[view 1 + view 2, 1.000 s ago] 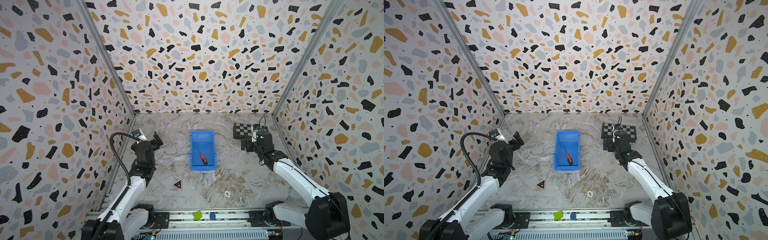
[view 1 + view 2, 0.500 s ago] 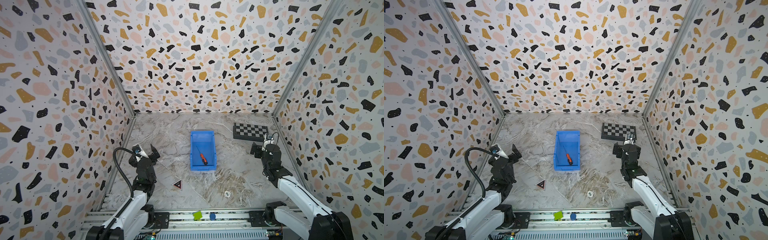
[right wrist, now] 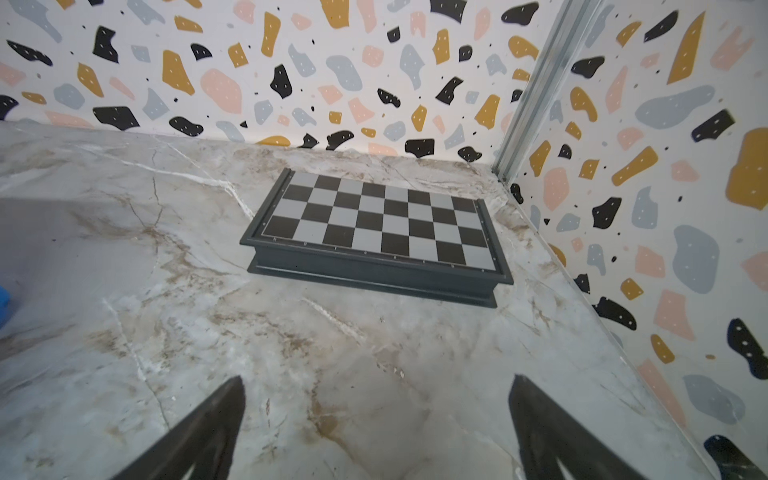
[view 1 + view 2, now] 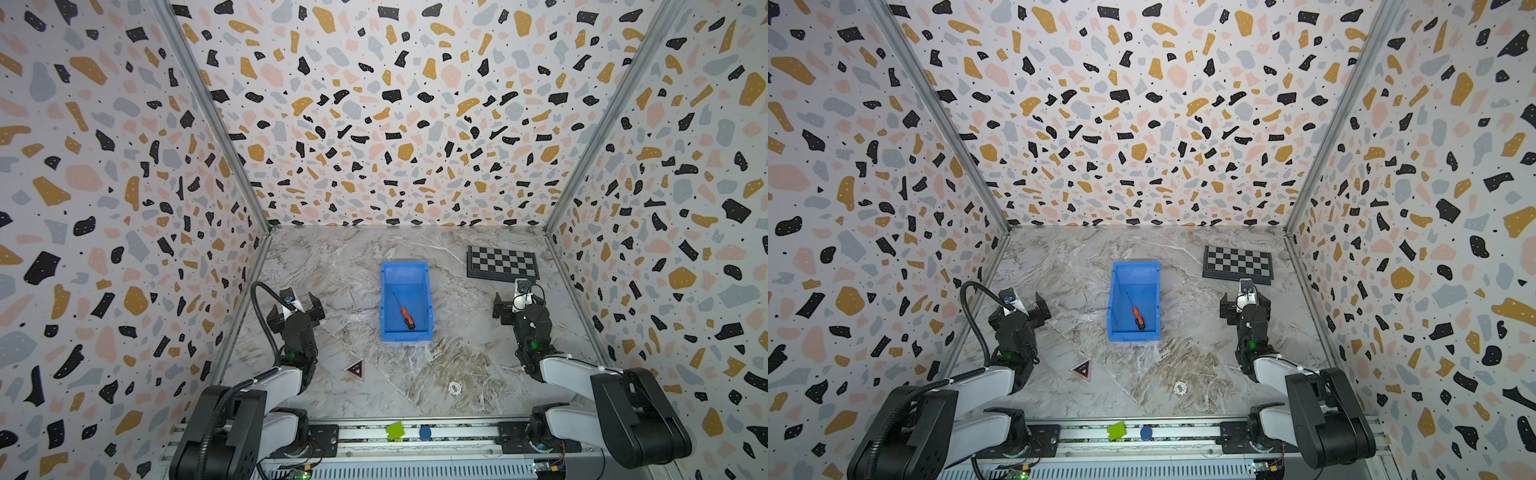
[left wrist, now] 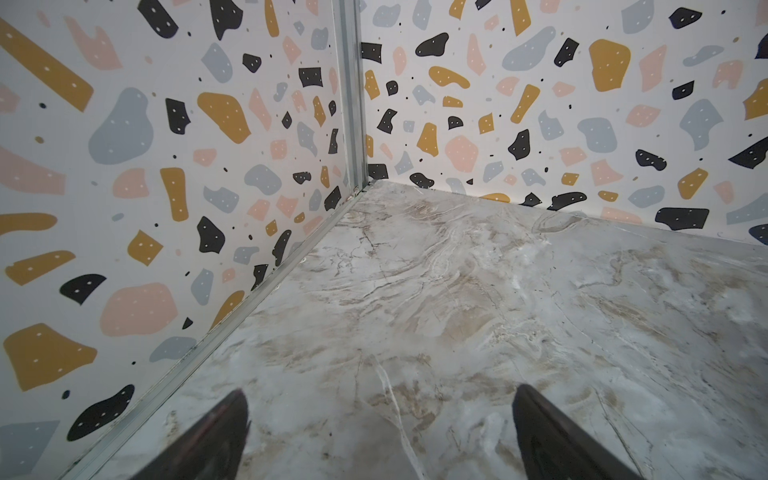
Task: Put the screwdriver in the bin
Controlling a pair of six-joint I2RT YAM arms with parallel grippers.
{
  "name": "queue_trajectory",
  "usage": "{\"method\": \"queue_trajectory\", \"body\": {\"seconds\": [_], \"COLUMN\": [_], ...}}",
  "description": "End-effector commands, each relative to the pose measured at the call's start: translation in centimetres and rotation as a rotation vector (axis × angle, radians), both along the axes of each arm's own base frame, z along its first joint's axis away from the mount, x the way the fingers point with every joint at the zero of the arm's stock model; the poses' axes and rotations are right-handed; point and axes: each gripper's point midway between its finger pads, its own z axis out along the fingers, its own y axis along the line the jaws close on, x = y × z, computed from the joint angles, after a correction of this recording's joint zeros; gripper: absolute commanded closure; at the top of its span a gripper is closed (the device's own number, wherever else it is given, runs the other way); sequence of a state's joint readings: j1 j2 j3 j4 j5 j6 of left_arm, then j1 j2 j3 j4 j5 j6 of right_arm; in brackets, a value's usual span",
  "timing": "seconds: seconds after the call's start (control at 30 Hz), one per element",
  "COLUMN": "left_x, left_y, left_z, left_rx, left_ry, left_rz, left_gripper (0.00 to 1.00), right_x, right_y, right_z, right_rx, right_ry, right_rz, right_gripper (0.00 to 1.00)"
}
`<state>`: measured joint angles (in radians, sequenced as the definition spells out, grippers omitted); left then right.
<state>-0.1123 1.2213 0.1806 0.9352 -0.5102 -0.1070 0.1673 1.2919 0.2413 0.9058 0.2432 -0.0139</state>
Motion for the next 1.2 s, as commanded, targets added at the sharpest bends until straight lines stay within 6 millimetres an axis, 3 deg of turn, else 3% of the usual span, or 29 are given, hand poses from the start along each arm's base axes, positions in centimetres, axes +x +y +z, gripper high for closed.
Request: {"method": "queue_trajectory", "body": {"seconds": [0.0, 0.13, 0.23, 0.27, 0.4, 0.77, 0.87, 1.17], "left_x": [0.7, 1.5, 1.5, 1.5, 1.6, 1.3, 1.7, 1.8], "left_y": [-0.5, -1.2, -1.4, -1.4, -1.4, -1.6, -2.9, -2.7], "left_z": [1.3, 0.0, -0.1, -0.1, -0.2, -0.3, -0.3, -0.4], "left_rx": [0.017, 0.031, 0.033, 0.033, 0.032, 0.037, 0.051, 0.050], "left_ry": [-0.077, -0.044, -0.042, -0.044, -0.039, -0.051, -0.046, -0.039], "left_rz": [-0.028, -0.071, -0.087, -0.086, -0.086, -0.099, -0.181, -0.169], "left_gripper": [0.00, 0.00, 0.00, 0.00, 0.00, 0.00, 0.00, 0.00], "right_x": [1.1, 1.1, 0.1, 0.0, 1.3, 1.2, 1.2, 1.3], "right_y": [0.9, 1.8, 2.3, 2.3, 2.0, 1.8, 1.7, 1.8], "right_z": [2.1, 1.0, 0.2, 0.9, -0.3, -0.3, -0.3, -0.3], "right_rx": [-0.001, 0.003, 0.009, 0.010, 0.066, 0.060, 0.058, 0.057], "right_ry": [-0.112, -0.097, -0.127, -0.172, -0.084, -0.084, -0.086, -0.084], "right_rz": [0.064, 0.141, 0.208, 0.209, 0.241, 0.235, 0.226, 0.227], "right_gripper": [0.01, 0.01, 0.01, 0.01, 0.01, 0.01, 0.01, 0.01]}}
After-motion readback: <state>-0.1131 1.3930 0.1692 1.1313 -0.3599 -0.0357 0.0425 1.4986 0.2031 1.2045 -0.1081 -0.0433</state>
